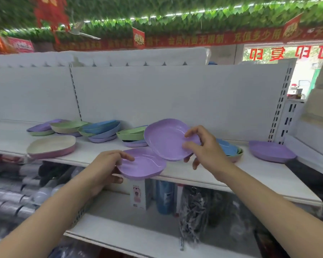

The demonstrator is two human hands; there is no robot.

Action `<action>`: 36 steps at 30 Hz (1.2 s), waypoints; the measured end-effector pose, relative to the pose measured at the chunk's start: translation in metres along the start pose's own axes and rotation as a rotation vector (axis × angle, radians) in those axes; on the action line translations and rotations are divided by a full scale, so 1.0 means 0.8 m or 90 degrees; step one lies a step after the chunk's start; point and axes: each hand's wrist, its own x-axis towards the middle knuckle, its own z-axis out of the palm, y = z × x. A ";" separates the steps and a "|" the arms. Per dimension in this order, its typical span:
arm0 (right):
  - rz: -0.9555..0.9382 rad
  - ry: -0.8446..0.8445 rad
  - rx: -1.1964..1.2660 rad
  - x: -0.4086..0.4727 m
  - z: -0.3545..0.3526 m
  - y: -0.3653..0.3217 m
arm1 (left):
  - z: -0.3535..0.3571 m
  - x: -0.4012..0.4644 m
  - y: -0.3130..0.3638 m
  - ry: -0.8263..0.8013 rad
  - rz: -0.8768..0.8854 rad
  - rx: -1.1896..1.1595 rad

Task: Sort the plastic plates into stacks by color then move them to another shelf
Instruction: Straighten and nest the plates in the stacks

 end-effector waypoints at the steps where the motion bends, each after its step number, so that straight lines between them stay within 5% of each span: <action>1: -0.004 -0.012 -0.019 0.005 0.014 0.001 | -0.017 -0.004 -0.003 0.021 -0.003 -0.011; 9: -0.013 -0.223 -0.026 0.035 0.197 -0.024 | -0.190 -0.053 -0.050 0.129 -0.016 -0.112; 21: -0.047 -0.487 0.074 0.035 0.605 -0.108 | -0.560 -0.161 -0.144 0.382 -0.056 -0.060; 36: -0.061 -0.517 0.158 0.088 0.994 -0.176 | -0.899 -0.125 -0.172 0.466 -0.017 0.041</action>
